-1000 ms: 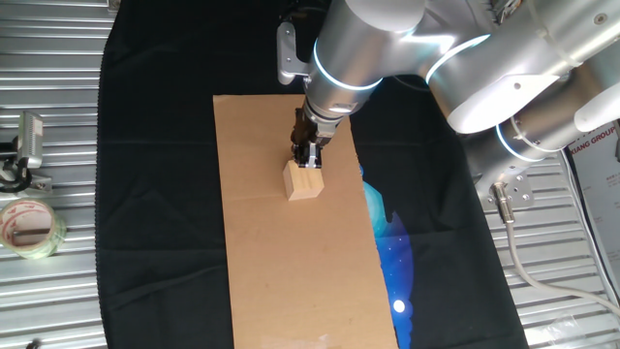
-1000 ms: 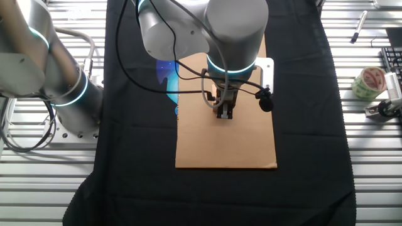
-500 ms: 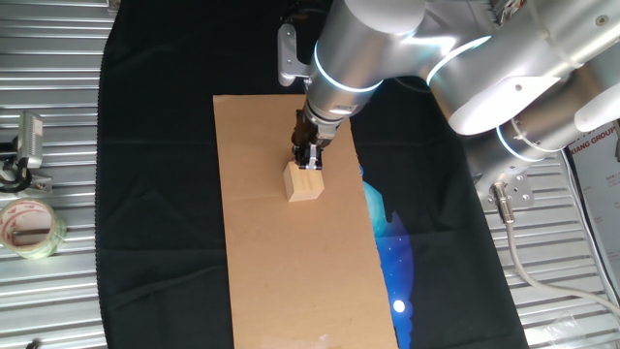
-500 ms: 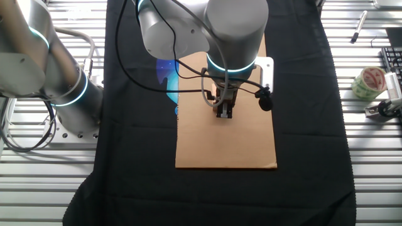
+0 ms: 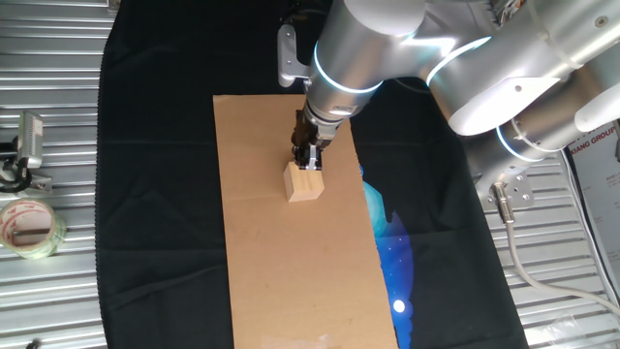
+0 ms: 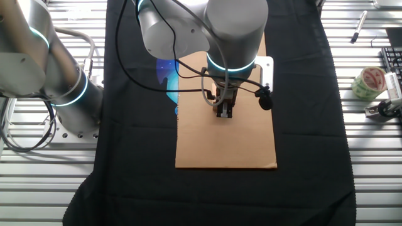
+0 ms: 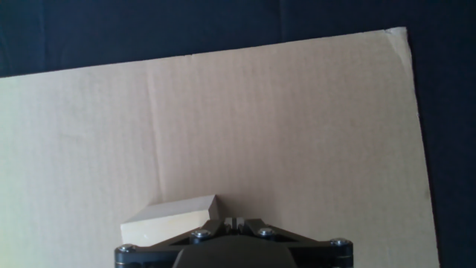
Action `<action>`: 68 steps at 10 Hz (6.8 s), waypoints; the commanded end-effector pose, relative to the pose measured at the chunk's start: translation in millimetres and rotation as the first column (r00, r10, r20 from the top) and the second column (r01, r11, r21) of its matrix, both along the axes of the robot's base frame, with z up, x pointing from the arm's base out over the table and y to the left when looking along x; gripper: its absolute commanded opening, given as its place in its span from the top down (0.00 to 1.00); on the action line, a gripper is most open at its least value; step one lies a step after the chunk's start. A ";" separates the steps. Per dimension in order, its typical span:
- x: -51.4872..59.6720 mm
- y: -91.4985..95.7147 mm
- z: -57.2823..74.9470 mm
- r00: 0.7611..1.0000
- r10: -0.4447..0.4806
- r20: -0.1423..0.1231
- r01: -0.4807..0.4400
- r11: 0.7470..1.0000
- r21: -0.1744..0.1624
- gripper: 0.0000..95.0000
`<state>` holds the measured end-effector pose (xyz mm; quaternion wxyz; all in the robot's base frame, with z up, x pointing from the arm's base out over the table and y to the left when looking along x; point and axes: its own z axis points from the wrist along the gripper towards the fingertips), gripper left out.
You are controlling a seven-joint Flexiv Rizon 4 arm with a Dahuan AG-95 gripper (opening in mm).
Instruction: Use the gripper to push the small block from left to right
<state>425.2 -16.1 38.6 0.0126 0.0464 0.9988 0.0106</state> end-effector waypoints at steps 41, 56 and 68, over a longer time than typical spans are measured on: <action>-1.6 -14.1 14.1 1.000 0.011 0.013 -0.011 1.000 0.012 1.00; -3.5 -13.7 29.1 1.000 0.027 -0.012 -0.027 1.000 0.012 1.00; -7.6 -12.5 41.6 0.999 0.027 -0.031 -0.026 1.000 0.010 1.00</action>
